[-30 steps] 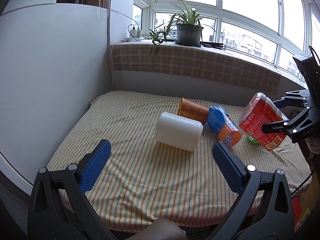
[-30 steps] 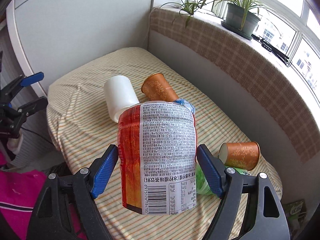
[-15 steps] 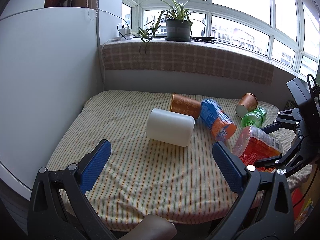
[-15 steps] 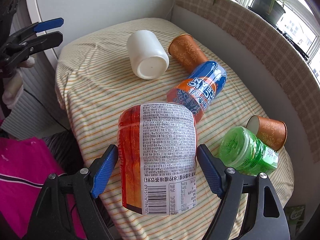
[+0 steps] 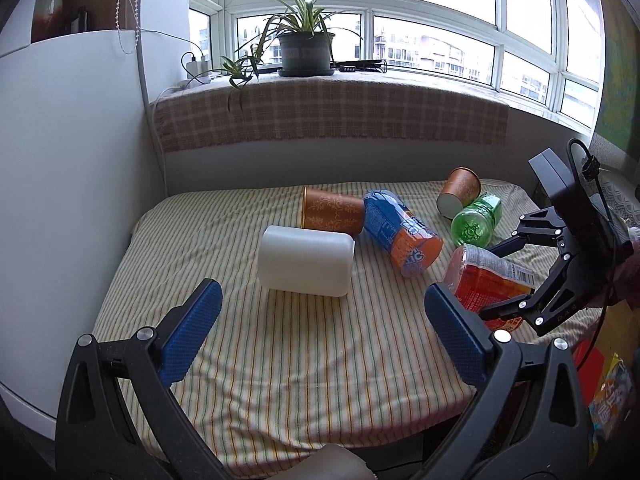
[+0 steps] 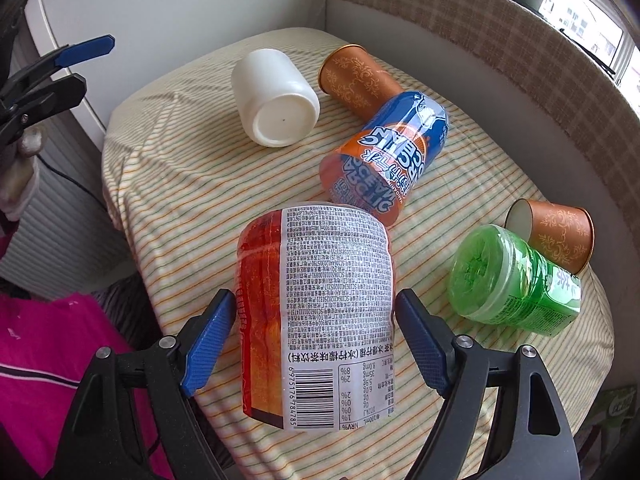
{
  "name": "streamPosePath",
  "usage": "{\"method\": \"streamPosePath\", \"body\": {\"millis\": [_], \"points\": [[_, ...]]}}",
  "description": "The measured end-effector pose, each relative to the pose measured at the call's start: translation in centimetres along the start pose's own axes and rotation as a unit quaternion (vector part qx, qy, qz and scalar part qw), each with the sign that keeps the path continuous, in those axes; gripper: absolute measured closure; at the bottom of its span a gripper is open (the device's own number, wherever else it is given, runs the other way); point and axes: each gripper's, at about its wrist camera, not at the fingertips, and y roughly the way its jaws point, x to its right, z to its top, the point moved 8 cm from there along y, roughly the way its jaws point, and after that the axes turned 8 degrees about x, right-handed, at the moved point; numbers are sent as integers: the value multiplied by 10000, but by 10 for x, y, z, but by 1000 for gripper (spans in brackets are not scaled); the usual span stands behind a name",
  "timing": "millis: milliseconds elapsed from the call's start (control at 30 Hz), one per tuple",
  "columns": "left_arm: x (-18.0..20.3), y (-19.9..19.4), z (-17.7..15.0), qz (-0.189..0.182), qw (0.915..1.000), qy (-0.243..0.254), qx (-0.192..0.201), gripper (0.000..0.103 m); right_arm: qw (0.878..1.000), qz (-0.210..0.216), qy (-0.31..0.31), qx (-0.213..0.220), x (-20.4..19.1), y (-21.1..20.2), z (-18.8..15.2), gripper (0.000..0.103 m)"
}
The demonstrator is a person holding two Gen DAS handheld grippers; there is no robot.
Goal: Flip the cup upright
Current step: 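Grasp the red-orange cup with the left gripper while the right gripper releases it, then rotate the held cup with the left gripper until its opening faces up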
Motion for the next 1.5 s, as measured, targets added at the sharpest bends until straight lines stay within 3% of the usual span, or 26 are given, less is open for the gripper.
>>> {"method": "streamPosePath", "body": {"millis": [300,400,533,667,867,1133,1400,1500], "points": [[29,20,19,-591,9944,842,-220,0,9969,205,633,427,5,-20,2,21],[48,26,24,-844,9873,1315,-279,0,9925,192,894,813,9,-42,-1,21],[80,35,25,-1164,9694,2123,-397,0,9811,141,1368,1363,13,-76,-19,21],[117,34,19,-1514,9380,3092,-402,0,9672,-62,1903,1681,17,-100,-55,21],[176,35,-4,-2119,8729,4359,-555,0,9439,-383,2694,1873,22,-122,-113,21],[214,62,-48,-2225,7971,5502,-1114,0,9206,-596,3360,1899,37,-134,-158,21],[221,79,-74,-2217,7406,6191,-1383,0,9058,-634,3706,1952,48,-138,-179,21],[222,83,-85,-2220,7270,6358,-1338,0,9025,-620,3776,1976,51,-139,-182,21]]}}
